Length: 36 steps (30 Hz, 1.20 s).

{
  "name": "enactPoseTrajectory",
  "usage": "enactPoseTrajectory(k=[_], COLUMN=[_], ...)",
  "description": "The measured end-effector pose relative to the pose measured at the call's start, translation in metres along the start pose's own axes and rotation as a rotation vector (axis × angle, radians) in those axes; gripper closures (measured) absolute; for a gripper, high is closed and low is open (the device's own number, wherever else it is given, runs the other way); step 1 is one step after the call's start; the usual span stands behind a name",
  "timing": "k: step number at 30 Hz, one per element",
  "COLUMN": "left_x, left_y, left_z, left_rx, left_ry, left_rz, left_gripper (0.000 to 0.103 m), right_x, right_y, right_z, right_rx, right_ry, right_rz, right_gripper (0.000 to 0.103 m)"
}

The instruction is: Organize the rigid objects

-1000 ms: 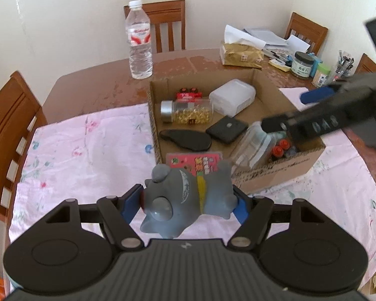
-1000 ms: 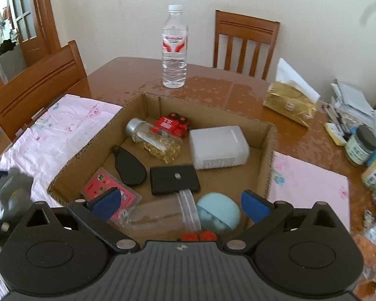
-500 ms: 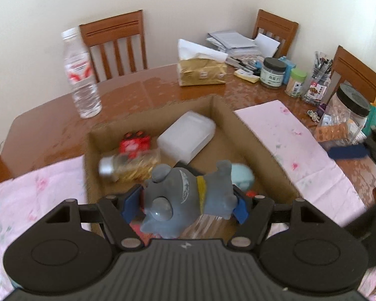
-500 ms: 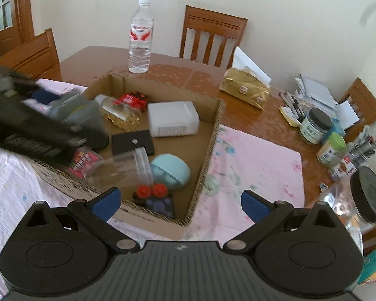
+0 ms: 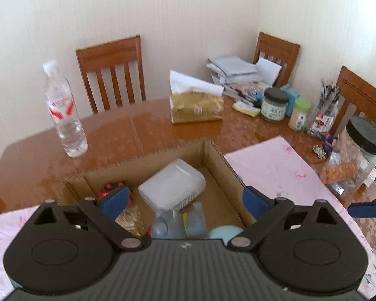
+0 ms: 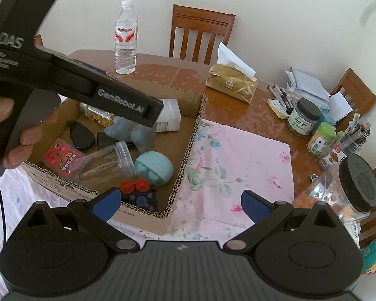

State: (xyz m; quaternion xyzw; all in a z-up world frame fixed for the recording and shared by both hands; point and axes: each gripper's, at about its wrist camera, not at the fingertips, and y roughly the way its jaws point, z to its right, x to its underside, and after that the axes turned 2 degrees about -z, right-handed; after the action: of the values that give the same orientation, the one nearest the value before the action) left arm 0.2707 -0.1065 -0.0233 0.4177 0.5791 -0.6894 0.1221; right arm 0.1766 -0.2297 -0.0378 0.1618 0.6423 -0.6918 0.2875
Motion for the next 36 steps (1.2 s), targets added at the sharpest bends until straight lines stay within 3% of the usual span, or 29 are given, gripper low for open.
enactPoseTrajectory(k=[6,10,14,22,36], left_x=[0.006,0.023,0.042,0.061,0.059], left_y=[-0.032,-0.059,-0.078,-0.105,-0.108], left_z=[-0.012,-0.024,-0.034,-0.041,-0.039], left_rx=[-0.088,-0.147,-0.224,-0.23,-0.231], left_ry=[-0.047,-0.107,-0.173,-0.247,-0.246], left_rz=[0.051,0.006,-0.091,-0.172,-0.194], left_gripper=[0.006,0.006,0.006,0.006,0.006], right_x=[-0.004,-0.009,-0.012,-0.02,-0.023], right_y=[0.0,0.001,-0.001,-0.024,-0.035], right_z=[-0.004,-0.005,-0.004,-0.018,-0.026], right_rx=[-0.003,0.02,0.018,0.003,0.011], right_ry=[0.011,0.067,0.146,0.182,0.204], right_rz=[-0.019,-0.077,-0.128,-0.116,-0.101], right_gripper=[0.0,0.0,0.0,0.0,0.0])
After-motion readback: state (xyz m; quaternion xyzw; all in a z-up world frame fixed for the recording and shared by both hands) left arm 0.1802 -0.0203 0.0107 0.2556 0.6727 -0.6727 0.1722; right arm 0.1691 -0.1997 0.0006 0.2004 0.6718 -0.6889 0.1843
